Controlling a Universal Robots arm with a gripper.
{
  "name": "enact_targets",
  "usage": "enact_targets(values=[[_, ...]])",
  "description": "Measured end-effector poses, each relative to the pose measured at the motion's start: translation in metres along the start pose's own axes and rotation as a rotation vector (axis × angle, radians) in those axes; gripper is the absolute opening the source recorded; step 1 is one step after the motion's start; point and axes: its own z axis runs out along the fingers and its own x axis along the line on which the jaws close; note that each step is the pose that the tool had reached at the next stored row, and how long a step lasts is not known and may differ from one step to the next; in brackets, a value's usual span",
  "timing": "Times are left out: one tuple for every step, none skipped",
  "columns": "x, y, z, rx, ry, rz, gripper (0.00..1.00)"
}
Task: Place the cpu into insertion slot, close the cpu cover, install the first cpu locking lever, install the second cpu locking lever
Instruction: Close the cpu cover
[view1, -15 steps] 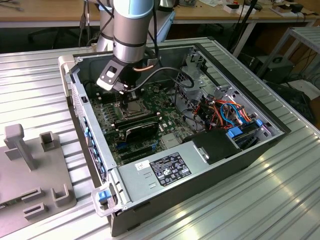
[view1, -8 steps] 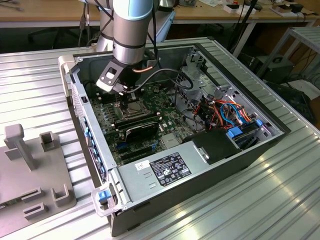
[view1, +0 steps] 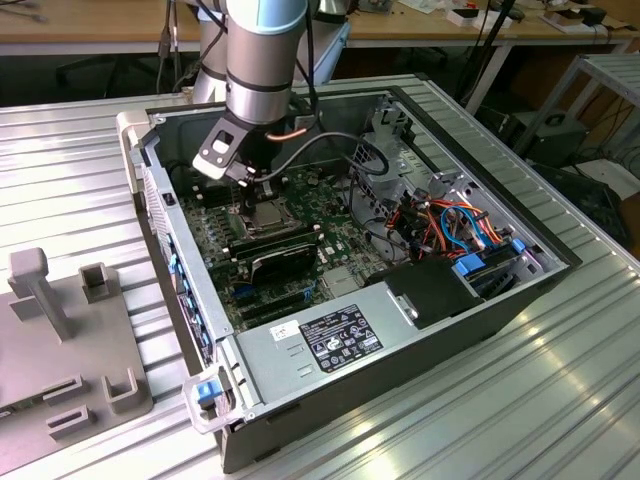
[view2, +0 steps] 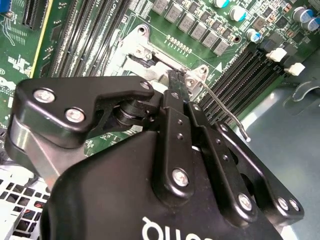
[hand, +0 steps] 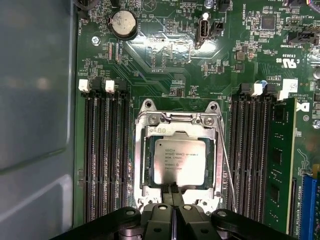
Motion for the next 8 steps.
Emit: enact_targets(values=[[0.0000, 0.0002, -0.0001, 0.0001, -0.0008, 0.000, 0.11], [-0.0001, 0.0005, -0.0002, 0.0002, -0.0014, 0.000, 0.11], [-0.0001, 0.0007, -0.0002, 0.0003, -0.0019, 0.000, 0.11], [-0.0001, 0.0008, -0.0002, 0.0004, -0.0022, 0.000, 0.11], [-0.0001, 0.0008, -0.0002, 0.0002, -0.0021, 0.000, 0.11], [-0.0001, 0.0008, -0.0002, 0.0003, -0.0021, 0.000, 0.11], [-0.0001, 0.0008, -0.0009, 0.0003, -0.0022, 0.000, 0.11], [-0.0001, 0.0009, -0.0026, 0.0002, -0.0021, 0.000, 0.11]])
